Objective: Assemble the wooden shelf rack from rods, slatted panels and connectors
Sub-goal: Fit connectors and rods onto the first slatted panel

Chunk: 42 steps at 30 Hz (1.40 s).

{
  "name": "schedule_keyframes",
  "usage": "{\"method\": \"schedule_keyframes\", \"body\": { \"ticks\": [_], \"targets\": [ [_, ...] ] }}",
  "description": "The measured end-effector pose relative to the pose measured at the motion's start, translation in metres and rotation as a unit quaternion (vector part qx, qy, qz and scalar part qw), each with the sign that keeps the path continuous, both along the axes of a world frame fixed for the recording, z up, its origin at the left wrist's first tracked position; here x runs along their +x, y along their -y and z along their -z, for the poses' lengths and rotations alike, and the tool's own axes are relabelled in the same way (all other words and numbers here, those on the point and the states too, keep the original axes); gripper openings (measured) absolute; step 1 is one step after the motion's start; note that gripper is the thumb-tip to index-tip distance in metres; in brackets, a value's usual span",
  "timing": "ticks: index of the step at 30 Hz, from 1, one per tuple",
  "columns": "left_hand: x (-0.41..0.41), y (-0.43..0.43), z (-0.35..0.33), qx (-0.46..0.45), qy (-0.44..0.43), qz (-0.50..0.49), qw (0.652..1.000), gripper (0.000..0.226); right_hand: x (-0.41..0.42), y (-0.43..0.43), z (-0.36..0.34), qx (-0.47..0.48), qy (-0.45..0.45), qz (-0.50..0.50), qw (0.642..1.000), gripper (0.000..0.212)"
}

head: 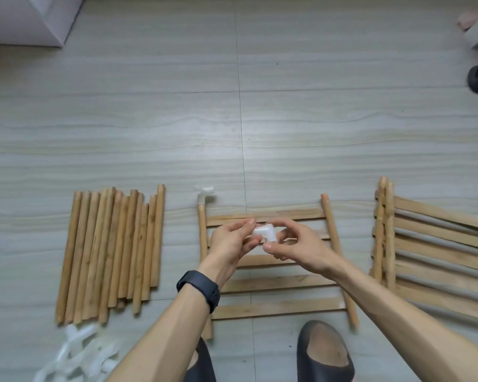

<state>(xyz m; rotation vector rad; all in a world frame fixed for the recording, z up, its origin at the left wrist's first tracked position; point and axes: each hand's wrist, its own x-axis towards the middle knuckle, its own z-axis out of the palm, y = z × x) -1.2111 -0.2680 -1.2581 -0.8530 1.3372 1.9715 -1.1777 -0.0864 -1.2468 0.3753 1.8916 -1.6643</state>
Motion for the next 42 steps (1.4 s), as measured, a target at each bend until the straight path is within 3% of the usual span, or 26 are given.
{"method": "schedule_keyframes", "body": {
  "ticks": [5, 8, 12, 16, 20, 22, 24, 26, 27, 29, 32, 36, 42],
  "targets": [
    [0.0, -0.002, 0.007, -0.006, 0.007, 0.0, 1.0, 0.028, -0.003, 0.001, 0.005, 0.071, -0.041, 0.012, 0.997, 0.047],
    [0.004, -0.006, 0.008, -0.028, -0.032, 0.049, 0.998, 0.025, -0.005, 0.002, 0.006, 0.005, 0.037, 0.073, 0.997, 0.05],
    [0.012, -0.008, 0.007, -0.131, -0.097, 0.141, 0.977, 0.019, -0.007, -0.001, 0.006, -0.052, 0.134, 0.127, 0.982, 0.057],
    [0.014, -0.008, 0.007, -0.144, -0.1, 0.138, 0.975, 0.021, -0.008, -0.001, 0.009, -0.091, 0.164, 0.165, 0.968, 0.054],
    [0.014, -0.005, 0.01, -0.121, -0.092, 0.145, 0.978, 0.025, -0.01, -0.006, 0.012, -0.131, 0.189, 0.154, 0.961, 0.031],
    [0.015, -0.002, 0.014, -0.152, -0.112, 0.152, 0.97, 0.026, -0.011, -0.008, 0.013, -0.129, 0.184, 0.146, 0.963, 0.037],
    [0.018, 0.004, 0.024, -0.296, -0.174, 0.186, 0.921, 0.032, -0.016, -0.012, 0.013, -0.088, 0.149, 0.147, 0.974, 0.053],
    [0.022, 0.018, 0.032, -0.486, -0.251, 0.264, 0.795, 0.05, -0.027, -0.024, 0.015, -0.019, 0.093, 0.163, 0.982, 0.052],
    [0.022, 0.026, 0.036, -0.537, -0.275, 0.317, 0.732, 0.061, -0.034, -0.033, 0.015, 0.021, 0.062, 0.174, 0.983, 0.048],
    [0.022, 0.045, 0.047, -0.56, -0.279, 0.446, 0.64, 0.079, -0.05, -0.052, 0.014, 0.102, 0.002, 0.192, 0.976, 0.043],
    [0.027, 0.065, 0.063, -0.551, -0.25, 0.573, 0.552, 0.089, -0.072, -0.078, 0.014, 0.193, -0.055, 0.207, 0.958, 0.042],
    [0.029, 0.068, 0.069, -0.558, -0.235, 0.595, 0.529, 0.088, -0.087, -0.096, 0.022, 0.233, -0.077, 0.197, 0.949, 0.037],
    [0.029, 0.067, 0.069, -0.558, -0.218, 0.606, 0.524, 0.086, -0.095, -0.105, 0.033, 0.228, -0.051, 0.164, 0.958, 0.036]
  ]
}}
